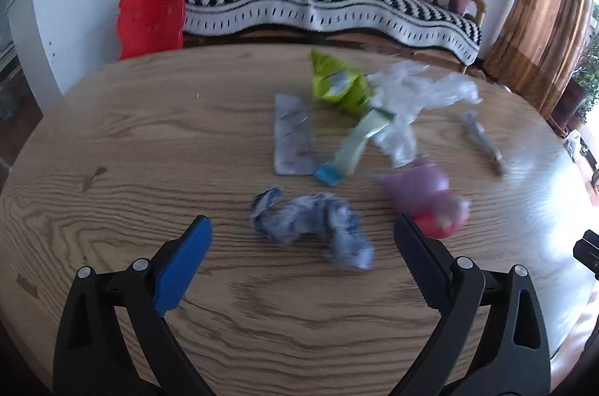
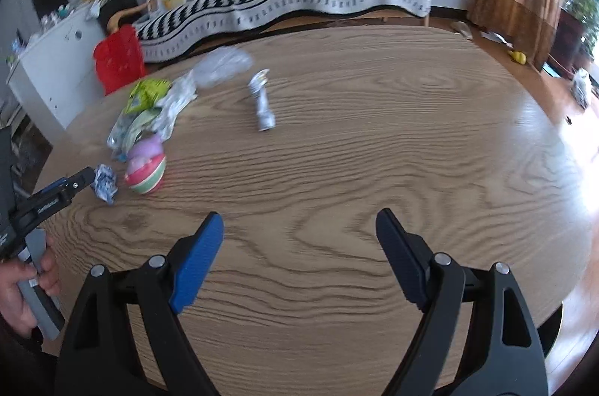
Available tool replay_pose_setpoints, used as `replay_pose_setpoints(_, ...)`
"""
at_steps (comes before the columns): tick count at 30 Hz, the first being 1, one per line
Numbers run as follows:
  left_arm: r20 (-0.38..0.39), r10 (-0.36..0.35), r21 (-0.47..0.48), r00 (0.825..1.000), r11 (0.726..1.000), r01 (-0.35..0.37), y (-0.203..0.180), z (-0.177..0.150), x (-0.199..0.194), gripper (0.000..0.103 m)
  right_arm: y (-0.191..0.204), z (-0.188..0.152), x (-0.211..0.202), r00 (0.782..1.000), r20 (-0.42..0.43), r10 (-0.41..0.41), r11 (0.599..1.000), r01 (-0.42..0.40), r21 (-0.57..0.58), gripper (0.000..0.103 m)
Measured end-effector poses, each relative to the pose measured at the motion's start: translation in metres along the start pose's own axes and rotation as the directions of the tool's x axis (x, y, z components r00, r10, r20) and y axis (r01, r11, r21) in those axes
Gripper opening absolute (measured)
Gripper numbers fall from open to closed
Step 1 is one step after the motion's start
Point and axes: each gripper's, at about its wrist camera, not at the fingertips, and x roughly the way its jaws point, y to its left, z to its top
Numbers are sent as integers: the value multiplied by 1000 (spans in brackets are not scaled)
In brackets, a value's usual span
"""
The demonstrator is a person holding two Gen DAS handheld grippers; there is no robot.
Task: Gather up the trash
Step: 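Grasp crumpled foil paper with left tool while right tool grasps pink toy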
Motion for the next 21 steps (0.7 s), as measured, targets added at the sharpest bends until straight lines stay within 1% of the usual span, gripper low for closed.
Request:
replay_pose_setpoints(3,-27,-17,-17,999,1000,16,4,0,14,94,14,0,12,1000,-14,10,1000,-10,-7,81)
replay_pose_setpoints(6,-46,-18,-23,999,1000,17,2,0,28,94,28,4,24,999,-22,27,1000,-28,-13,81)
replay_pose_setpoints(7,-44,-27,-22,999,999,26,3,0,32,88,32,5,26,999,-23,35,999,-35,-15,81)
replay_pose_setpoints(8,-42,-34,-20,999,999,33,3,1,33,65,36,6,30,999,-24,42,999,-42,-17,81)
replay_pose_setpoints(10,-51,-75,-30,996,997,74,5,2,33,47,47,9,36,998,-25,61,998,-62,-26,81)
replay_pose_setpoints(11,-53,-84,-34,995,996,82,7,3,33,40,53,10,40,997,-27,71,997,-72,-32,81)
replay_pose_setpoints(14,-55,-44,-21,998,999,43,9,3,26,39,72,13,52,995,-33,93,994,-95,-58,81)
replay_pose_setpoints(17,-57,-30,-32,998,999,29,15,2,20,39,97,16,67,993,-49,110,989,-114,-92,83)
replay_pose_setpoints(21,-60,-21,-40,998,999,19,25,3,14,39,135,19,88,991,-63,118,978,-127,-165,85)
